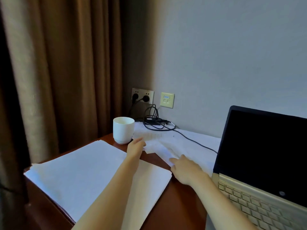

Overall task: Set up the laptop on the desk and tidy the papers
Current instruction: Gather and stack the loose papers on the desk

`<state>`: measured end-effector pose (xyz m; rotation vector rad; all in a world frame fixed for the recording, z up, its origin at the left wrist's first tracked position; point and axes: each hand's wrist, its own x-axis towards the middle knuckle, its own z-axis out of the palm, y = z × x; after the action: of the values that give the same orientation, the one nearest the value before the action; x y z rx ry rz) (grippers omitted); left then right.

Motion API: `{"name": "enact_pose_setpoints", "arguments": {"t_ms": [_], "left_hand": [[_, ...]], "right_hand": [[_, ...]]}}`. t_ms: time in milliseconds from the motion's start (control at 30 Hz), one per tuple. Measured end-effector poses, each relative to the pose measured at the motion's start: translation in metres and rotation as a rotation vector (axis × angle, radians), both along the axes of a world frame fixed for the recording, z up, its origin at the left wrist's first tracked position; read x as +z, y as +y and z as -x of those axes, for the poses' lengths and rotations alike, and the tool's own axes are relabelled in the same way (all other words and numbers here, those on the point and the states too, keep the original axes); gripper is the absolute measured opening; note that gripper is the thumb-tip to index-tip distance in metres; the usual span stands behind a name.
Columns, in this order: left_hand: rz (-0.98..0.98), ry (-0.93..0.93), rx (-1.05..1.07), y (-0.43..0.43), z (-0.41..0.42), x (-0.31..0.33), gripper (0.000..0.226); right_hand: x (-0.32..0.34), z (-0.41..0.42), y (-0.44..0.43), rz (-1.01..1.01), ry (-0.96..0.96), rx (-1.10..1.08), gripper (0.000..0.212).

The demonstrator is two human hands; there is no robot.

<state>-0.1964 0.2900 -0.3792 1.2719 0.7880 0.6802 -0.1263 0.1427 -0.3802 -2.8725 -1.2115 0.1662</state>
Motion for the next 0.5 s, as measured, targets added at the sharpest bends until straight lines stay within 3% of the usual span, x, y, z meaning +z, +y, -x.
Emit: {"name": "enact_pose_setpoints", "arguments": {"t_ms": [67,233,333,500], "left_hand": [[0.064,-0.076,-0.014,0.006,-0.001,-0.003,0.042],[0.186,-0.158,-0.152,0.006,0.0,-0.003,0.035],[0.232,-0.152,-0.303,-0.001,-0.003,-0.005,0.044],[0.305,-0.118,-0.582,-0.019,-0.001,-0.004,0.014]], "right_hand": [[0.003,-0.002,0.001,-0.041,-0.037,0.026,0.046],[0.027,-0.007,0.001,-0.077,0.228,0.039,0.082],[0.036,-0.01,0.003,-0.05,0.214,0.015,0.089],[0.034,-0.001,0.011,-0.002,0.051,0.041,0.088]]}}
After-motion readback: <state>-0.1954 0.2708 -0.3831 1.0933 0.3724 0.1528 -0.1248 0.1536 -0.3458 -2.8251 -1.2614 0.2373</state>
